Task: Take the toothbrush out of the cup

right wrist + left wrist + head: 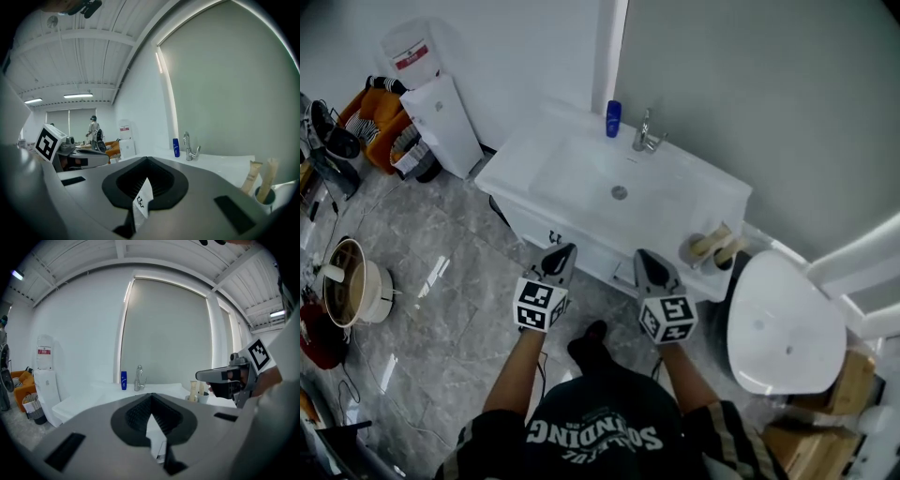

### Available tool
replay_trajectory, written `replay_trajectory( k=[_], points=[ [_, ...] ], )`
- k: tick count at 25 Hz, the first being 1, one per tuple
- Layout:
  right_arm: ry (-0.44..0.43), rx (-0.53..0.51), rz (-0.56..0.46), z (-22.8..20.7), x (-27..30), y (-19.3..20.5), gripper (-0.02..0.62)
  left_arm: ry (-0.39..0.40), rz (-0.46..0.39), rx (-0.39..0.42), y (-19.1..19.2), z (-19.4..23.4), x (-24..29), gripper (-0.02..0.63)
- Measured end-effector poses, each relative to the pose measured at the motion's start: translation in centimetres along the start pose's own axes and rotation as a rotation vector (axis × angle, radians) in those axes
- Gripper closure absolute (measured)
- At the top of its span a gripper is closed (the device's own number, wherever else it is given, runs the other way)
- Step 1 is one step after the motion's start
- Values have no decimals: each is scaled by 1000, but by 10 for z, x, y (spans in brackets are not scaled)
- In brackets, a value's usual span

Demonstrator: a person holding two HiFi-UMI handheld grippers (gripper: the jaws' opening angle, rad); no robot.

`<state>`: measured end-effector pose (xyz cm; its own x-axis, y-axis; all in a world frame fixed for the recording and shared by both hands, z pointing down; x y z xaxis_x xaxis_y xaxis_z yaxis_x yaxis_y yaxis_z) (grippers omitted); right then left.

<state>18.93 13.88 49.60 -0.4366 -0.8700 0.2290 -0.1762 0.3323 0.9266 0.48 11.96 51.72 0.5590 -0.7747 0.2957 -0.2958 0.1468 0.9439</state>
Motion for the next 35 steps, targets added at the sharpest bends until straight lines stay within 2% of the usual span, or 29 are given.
replay_trajectory(
  k=[4,9,12,17,24,30,35],
  points=[
    [-5,18,-6,-10,53,-21,600,11,-2,7,-12,38,38,607],
    [-60,-1,-30,-7,102,-42,600,16,-5,16,-25,78,69,607],
    [-82,7,-27,-5,119,-48,600,14,-15,19,-32,99,81,607],
    [-64,-7,-26,-9,132,-52,598,41,-37,17,-44,111,109,607],
    [17,57,-91,-32,143,-62,600,185,-72,83,-62,120,160,607],
    [213,89,-161,-55,152,-77,599,361,-97,153,-80,122,205,607],
    [325,123,-209,-62,152,-84,600,474,-114,165,-88,119,220,607]
  ],
)
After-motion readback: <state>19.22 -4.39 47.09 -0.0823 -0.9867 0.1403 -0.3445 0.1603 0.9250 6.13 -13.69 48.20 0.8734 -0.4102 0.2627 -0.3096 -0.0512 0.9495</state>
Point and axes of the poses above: the fingertips, and each gripper's own axes: x forward along the fingers, z to its left, y out of its underside, the point moved 4 cm from there along -x, backward along the fingers, and after that the axes turned 12 degrees about x, right-handed, at the moved point
